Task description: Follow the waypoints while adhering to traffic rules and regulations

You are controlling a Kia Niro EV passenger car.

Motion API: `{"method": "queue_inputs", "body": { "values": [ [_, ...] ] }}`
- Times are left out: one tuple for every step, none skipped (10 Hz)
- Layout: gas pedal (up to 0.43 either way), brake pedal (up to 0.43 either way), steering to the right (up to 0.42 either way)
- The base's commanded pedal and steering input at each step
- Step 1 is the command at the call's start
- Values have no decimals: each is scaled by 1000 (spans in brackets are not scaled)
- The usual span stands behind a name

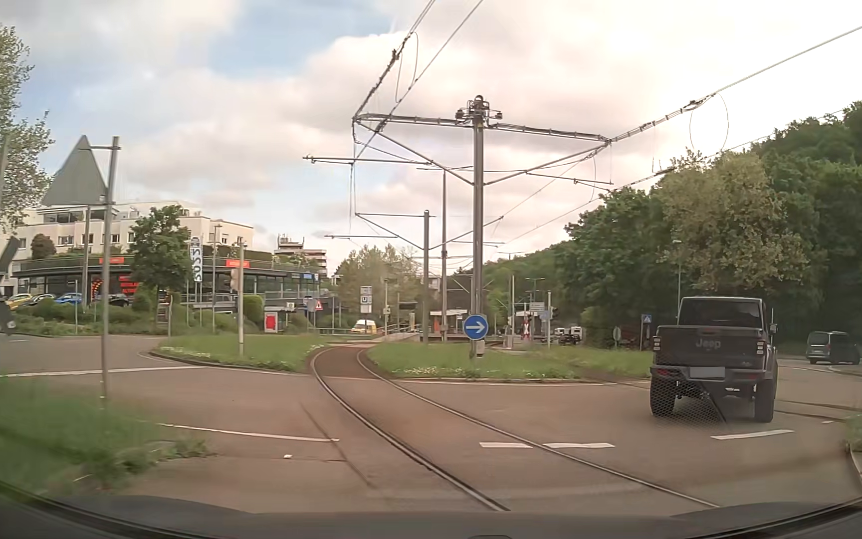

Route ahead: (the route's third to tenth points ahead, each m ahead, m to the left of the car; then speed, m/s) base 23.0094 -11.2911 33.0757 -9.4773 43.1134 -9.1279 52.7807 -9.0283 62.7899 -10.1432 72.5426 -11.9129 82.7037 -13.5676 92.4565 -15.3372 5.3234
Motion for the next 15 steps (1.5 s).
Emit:
{"method": "queue_inputs", "body": {
  "values": [
    [39, 0, 271],
    [39, 0, 275],
    [39, 0, 277],
    [39, 0, 279],
    [39, 0, 284],
    [39, 0, 287],
    [39, 0, 290],
    [47, 0, 293],
    [67, 0, 292],
    [67, 0, 292],
    [67, 0, 287],
    [67, 0, 278],
    [67, 0, 257],
    [67, 0, 241],
    [67, 0, 219]
  ]
}}
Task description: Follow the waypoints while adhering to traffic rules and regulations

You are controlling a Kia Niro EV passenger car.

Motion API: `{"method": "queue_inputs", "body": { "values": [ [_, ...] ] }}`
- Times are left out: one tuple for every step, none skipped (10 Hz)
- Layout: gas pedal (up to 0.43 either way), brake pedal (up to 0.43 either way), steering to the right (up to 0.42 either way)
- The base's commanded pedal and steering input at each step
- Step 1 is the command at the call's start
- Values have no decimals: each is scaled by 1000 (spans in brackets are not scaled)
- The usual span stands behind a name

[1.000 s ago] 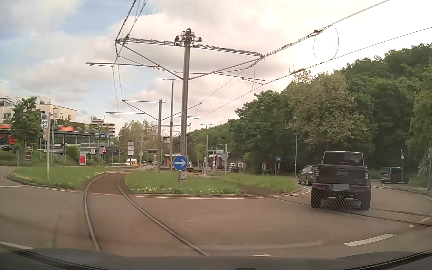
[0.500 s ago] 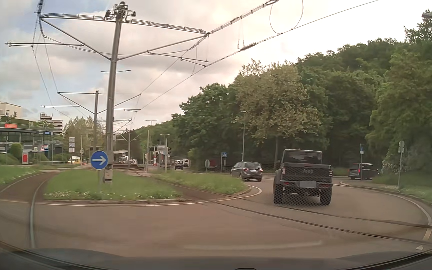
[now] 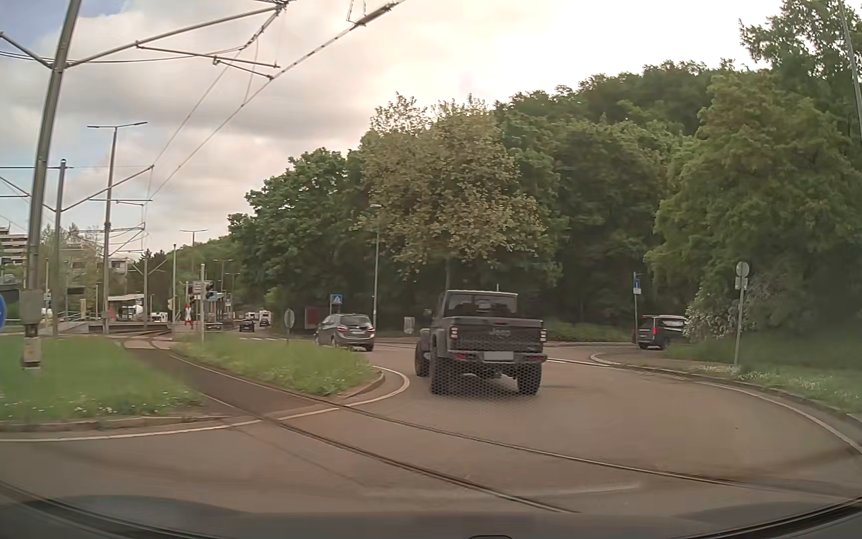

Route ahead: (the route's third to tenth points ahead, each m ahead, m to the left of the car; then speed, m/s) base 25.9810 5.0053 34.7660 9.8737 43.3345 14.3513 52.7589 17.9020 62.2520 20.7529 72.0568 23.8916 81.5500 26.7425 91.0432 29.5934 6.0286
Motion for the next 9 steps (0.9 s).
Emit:
{"method": "queue_inputs", "body": {
  "values": [
    [79, 0, 197],
    [79, 0, 167],
    [79, 0, 129],
    [79, 0, 98],
    [79, 0, 58],
    [79, 0, 29],
    [79, 0, 6],
    [79, 0, -15],
    [79, 0, -43]
  ]
}}
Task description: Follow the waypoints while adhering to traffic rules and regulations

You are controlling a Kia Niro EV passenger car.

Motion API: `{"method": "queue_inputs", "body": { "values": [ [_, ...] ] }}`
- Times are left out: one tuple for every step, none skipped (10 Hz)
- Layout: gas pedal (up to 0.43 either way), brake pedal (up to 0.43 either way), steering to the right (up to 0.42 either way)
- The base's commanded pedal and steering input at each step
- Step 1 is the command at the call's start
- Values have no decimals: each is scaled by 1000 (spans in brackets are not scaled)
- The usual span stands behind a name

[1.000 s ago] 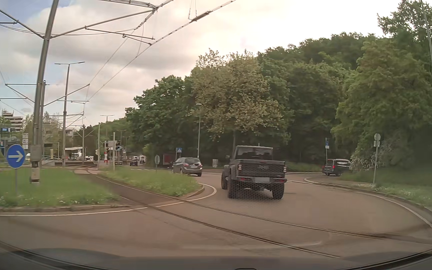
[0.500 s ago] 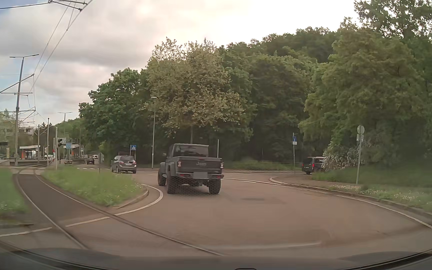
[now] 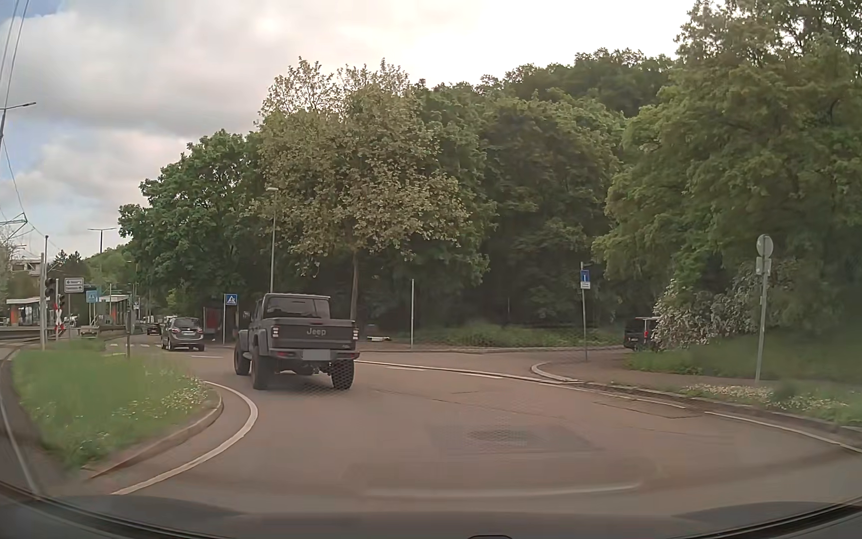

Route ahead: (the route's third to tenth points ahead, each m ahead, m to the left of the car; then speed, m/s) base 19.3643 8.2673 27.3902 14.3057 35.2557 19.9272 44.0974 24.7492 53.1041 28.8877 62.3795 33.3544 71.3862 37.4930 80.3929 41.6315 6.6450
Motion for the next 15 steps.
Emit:
{"method": "queue_inputs", "body": {
  "values": [
    [79, 0, -67],
    [87, 0, -90],
    [87, 0, -104],
    [87, 0, -121],
    [87, 0, -135],
    [87, 0, -144],
    [87, 0, -146],
    [87, 0, -148],
    [87, 0, -152],
    [87, 0, -160],
    [87, 0, -165],
    [87, 0, -166],
    [87, 0, -164],
    [87, 0, -158],
    [87, 0, -147]
  ]
}}
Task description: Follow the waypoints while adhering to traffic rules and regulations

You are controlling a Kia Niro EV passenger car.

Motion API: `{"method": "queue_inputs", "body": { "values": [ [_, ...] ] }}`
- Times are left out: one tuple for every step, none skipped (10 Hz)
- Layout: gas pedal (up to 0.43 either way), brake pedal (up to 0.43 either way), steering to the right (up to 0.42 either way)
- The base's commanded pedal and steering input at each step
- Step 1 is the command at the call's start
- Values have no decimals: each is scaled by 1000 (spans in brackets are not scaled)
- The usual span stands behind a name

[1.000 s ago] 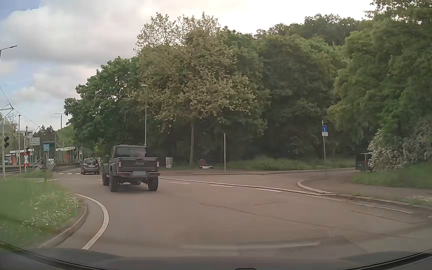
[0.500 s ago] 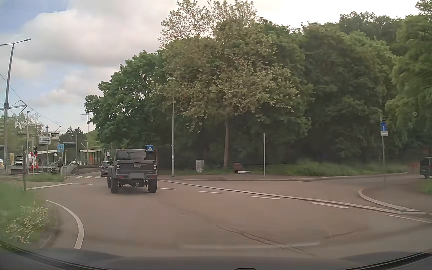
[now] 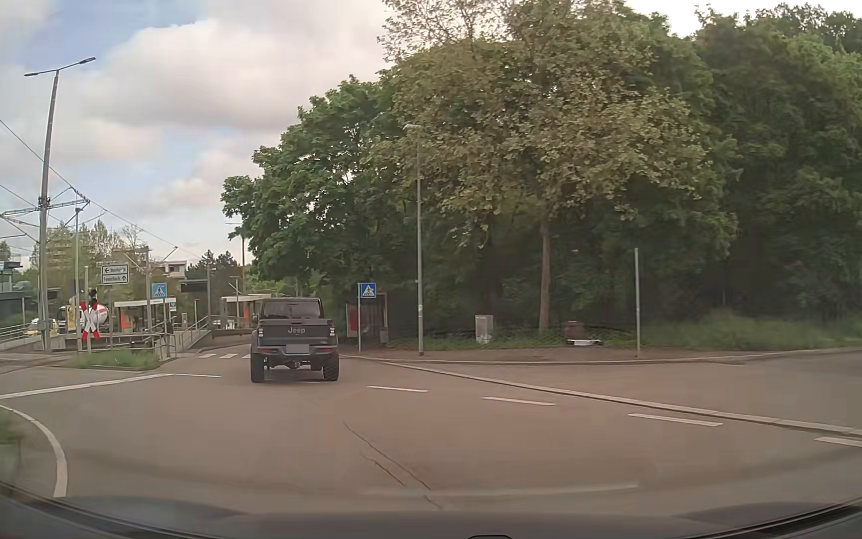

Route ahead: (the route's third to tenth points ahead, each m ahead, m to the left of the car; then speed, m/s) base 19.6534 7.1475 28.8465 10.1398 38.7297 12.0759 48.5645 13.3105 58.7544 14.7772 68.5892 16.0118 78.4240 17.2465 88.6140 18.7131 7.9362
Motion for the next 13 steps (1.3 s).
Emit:
{"method": "queue_inputs", "body": {
  "values": [
    [87, 0, -140],
    [79, 0, -138],
    [79, 0, -138],
    [79, 0, -135],
    [79, 0, -132],
    [59, 0, -130],
    [28, 0, -127],
    [8, 0, -121],
    [0, 0, -116],
    [0, 0, -109],
    [0, 0, -101],
    [0, 0, -89],
    [0, 0, -76]
  ]
}}
